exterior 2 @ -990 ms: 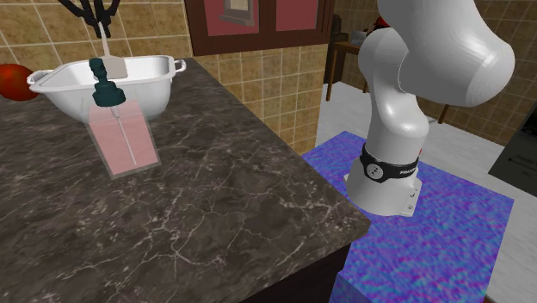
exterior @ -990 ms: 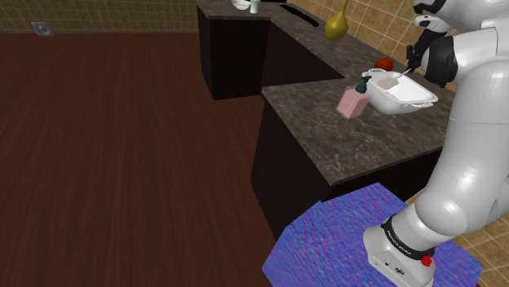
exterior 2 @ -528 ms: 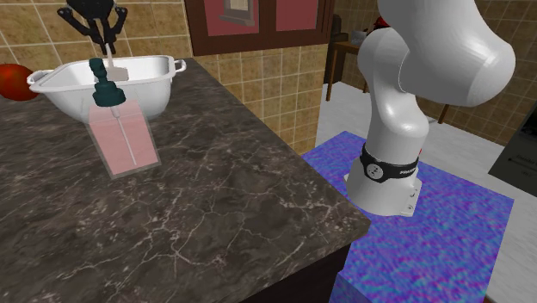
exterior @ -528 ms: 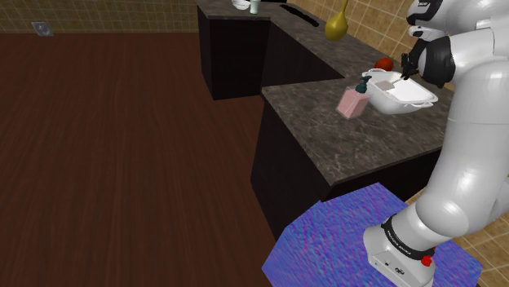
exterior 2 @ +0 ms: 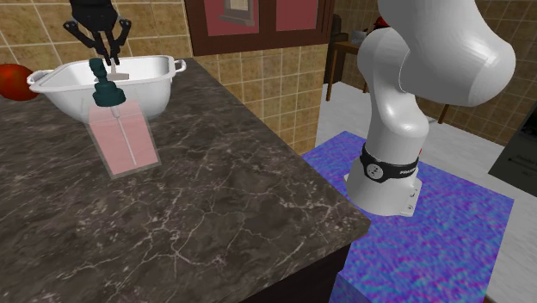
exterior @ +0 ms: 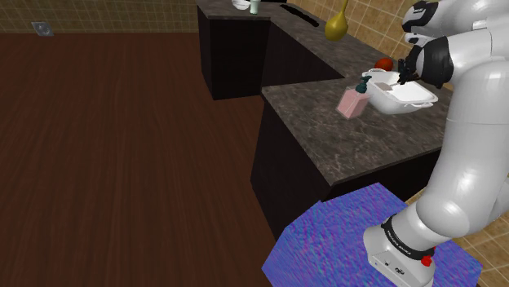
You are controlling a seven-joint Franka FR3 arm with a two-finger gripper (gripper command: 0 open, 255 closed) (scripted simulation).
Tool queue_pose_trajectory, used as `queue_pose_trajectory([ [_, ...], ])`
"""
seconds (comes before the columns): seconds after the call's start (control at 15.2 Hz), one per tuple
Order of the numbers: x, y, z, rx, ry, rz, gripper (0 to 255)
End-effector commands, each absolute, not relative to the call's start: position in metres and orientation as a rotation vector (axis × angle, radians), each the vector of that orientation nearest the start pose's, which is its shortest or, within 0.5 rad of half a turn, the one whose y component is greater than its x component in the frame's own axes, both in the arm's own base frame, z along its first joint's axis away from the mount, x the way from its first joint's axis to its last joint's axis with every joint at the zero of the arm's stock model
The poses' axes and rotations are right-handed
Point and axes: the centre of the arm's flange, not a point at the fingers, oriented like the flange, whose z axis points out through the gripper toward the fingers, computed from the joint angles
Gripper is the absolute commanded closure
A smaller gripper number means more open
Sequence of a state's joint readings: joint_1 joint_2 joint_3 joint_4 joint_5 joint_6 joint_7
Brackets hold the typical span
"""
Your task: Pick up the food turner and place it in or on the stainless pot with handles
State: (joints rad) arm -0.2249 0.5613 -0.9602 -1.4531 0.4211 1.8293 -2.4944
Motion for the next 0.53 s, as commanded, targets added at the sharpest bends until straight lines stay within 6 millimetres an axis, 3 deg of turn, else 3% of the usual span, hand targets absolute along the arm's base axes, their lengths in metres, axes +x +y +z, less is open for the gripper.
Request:
queue_pose_trajectory([
  [0.0,0.3922,-0.5530,0.4670,-2.534,-1.922,0.084,255],
  [0.13,0.3922,-0.5531,0.4671,-2.534,-1.922,0.084,255],
  [0.2,0.3922,-0.5531,0.4671,-2.534,-1.922,0.084,0],
  [0.46,0.3922,-0.5531,0.4671,-2.534,-1.922,0.084,0],
])
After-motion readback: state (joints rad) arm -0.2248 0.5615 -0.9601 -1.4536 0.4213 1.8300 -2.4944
